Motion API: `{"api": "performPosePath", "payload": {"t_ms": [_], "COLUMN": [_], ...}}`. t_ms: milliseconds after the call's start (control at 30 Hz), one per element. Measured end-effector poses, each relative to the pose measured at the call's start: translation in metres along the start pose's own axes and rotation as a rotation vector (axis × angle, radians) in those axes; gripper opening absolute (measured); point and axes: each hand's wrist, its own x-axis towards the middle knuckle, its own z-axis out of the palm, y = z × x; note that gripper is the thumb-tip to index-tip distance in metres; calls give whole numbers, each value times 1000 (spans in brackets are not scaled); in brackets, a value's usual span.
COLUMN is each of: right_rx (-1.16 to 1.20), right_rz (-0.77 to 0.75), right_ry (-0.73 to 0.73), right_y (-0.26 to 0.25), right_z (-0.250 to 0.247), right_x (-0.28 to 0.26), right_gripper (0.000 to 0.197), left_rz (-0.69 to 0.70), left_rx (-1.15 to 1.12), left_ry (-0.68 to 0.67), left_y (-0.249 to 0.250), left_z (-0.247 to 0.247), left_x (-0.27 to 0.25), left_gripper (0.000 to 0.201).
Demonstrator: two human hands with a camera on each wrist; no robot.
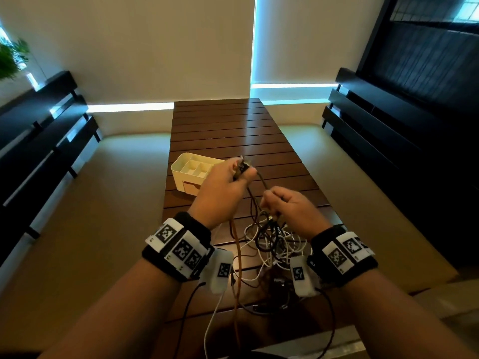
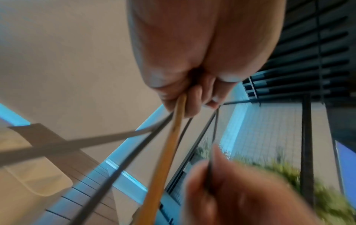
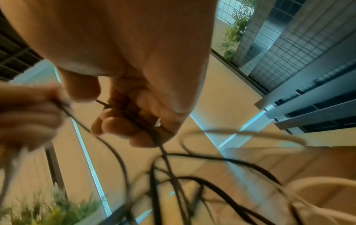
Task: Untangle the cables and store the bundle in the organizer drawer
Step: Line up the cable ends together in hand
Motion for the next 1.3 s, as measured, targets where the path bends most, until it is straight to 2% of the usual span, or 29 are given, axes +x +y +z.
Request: {"api": "performPosePath", "payload": {"t_ms": [100,167,300,367,467,567,633,700,833,900,967,1033,1100,1200,1233,1300], "right_rx": [6,41,94,38,-116,-183,-145,-115,-79,-80,-84,-54,21,45,33,4], "right_rz": [88,102,69,17,-6,-65,-122,-158,-131,-76,-9,42,66,34,15,-5], "right_ry": [-2,53,230,237,135,30,22,42,56,32,13,30,98,256,284,279], "right_y": [20,23,4,-7,-16,-26,-33,-34,-23,-11,7,19,20,8,4,0], "right_z": [8,4,-14,-21,-22,-15,-13,-14,-13,-6,1,4,3,-6,-10,-14], "right_x": [-4,-2,4,8,10,12,15,18,18,16,14,13,14,18,18,19], "right_gripper": [33,31,29,28,25,23,21,21,30,36,40,38,34,28,26,24], "left_rz": [-69,-147,-331,-357,-262,-120,-86,-76,-3,10,-19,-54,-136,-322,-366,-381], "left_rx": [-110,-52,270,297,238,215,213,209,217,106,-44,-96,1,247,275,273], "left_ry": [106,57,-176,-115,25,-104,-209,-241,-82,48,176,236,175,-72,-94,2], "left_y": [-1,-5,-22,-25,-18,-12,-9,-8,-5,-1,3,3,-2,-19,-24,-27], "left_z": [-10,-15,-18,-16,-9,0,3,3,-1,-4,-10,-16,-22,-23,-23,-21], "left_x": [4,4,1,-1,-3,0,3,6,8,9,9,11,11,11,10,7], "left_gripper": [34,31,27,24,17,14,16,24,20,18,23,27,31,31,28,21]}}
